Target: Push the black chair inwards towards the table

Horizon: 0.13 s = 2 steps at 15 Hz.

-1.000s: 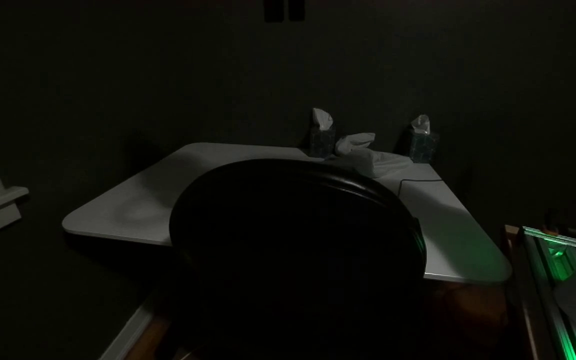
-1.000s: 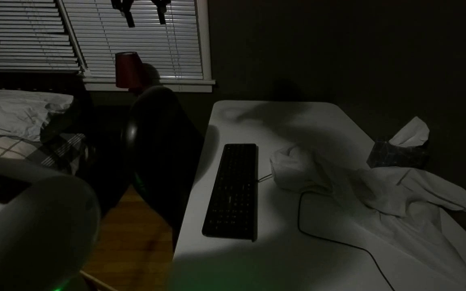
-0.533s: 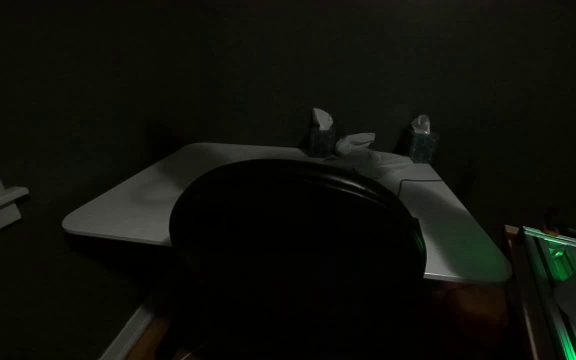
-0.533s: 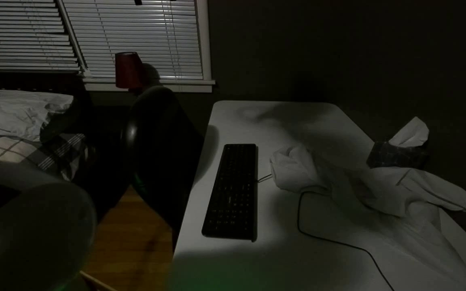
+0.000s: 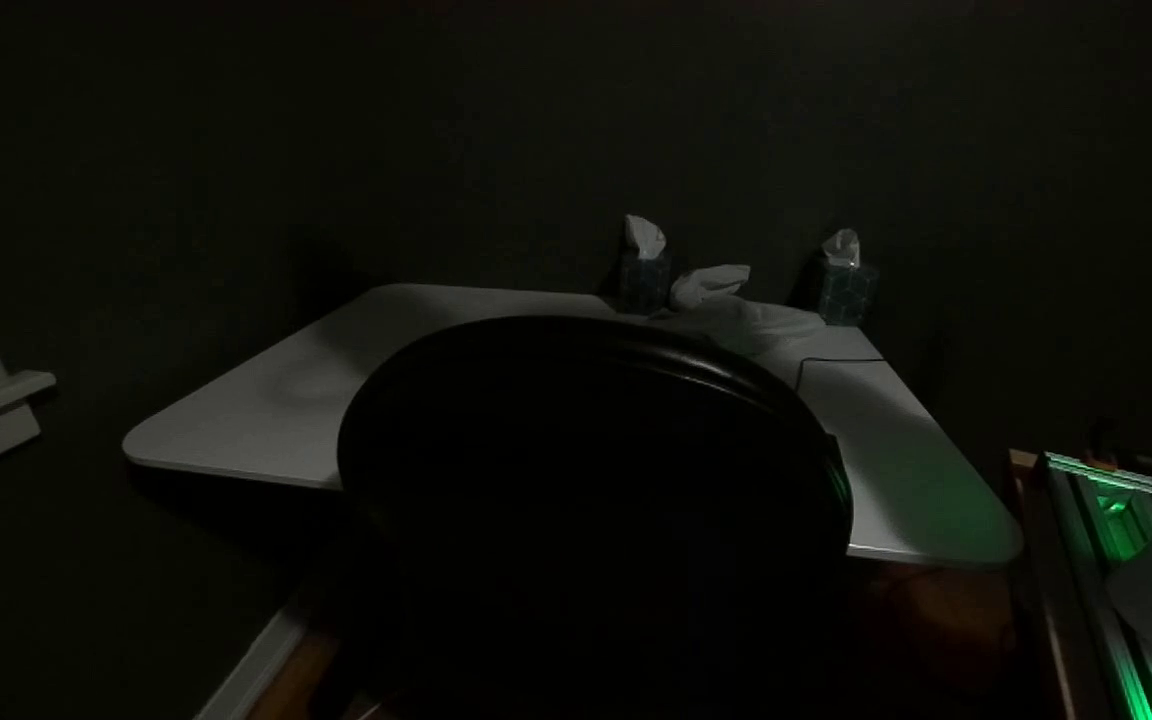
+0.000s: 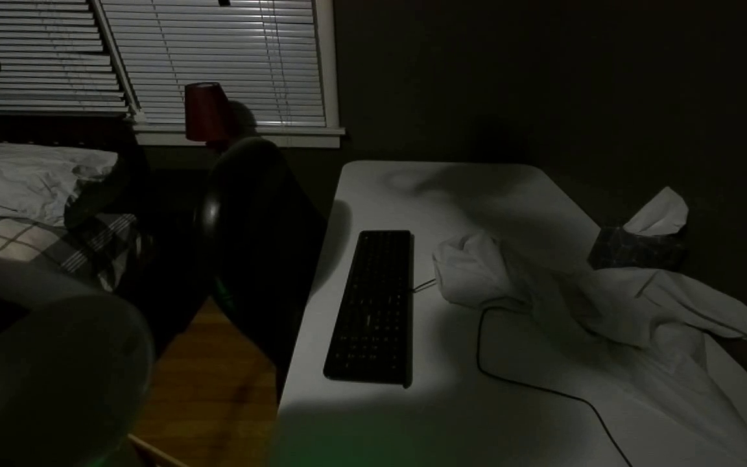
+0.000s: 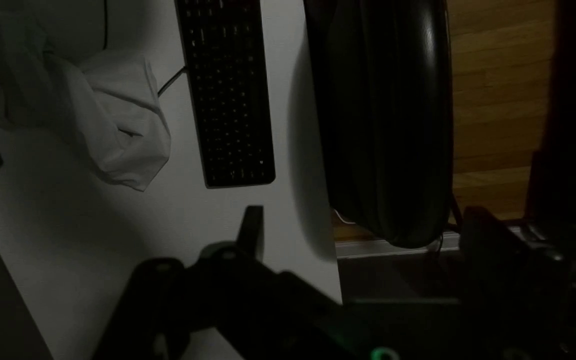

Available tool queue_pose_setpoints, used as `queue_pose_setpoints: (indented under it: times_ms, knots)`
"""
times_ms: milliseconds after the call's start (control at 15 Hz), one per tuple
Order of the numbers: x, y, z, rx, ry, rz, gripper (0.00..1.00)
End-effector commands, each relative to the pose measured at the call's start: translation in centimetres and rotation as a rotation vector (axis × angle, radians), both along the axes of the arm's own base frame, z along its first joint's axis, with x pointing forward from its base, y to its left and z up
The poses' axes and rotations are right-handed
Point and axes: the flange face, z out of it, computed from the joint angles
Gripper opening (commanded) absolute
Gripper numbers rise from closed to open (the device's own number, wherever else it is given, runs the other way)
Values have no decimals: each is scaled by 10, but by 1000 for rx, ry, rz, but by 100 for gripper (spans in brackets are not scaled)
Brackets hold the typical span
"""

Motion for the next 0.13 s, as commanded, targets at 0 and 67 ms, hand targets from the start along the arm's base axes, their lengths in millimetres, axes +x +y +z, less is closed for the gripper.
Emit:
queue_pose_setpoints:
  times_ms: [0, 67]
  knots:
    - [0, 0, 1, 0, 1, 0, 100]
    - [0, 0, 1, 0, 1, 0, 100]
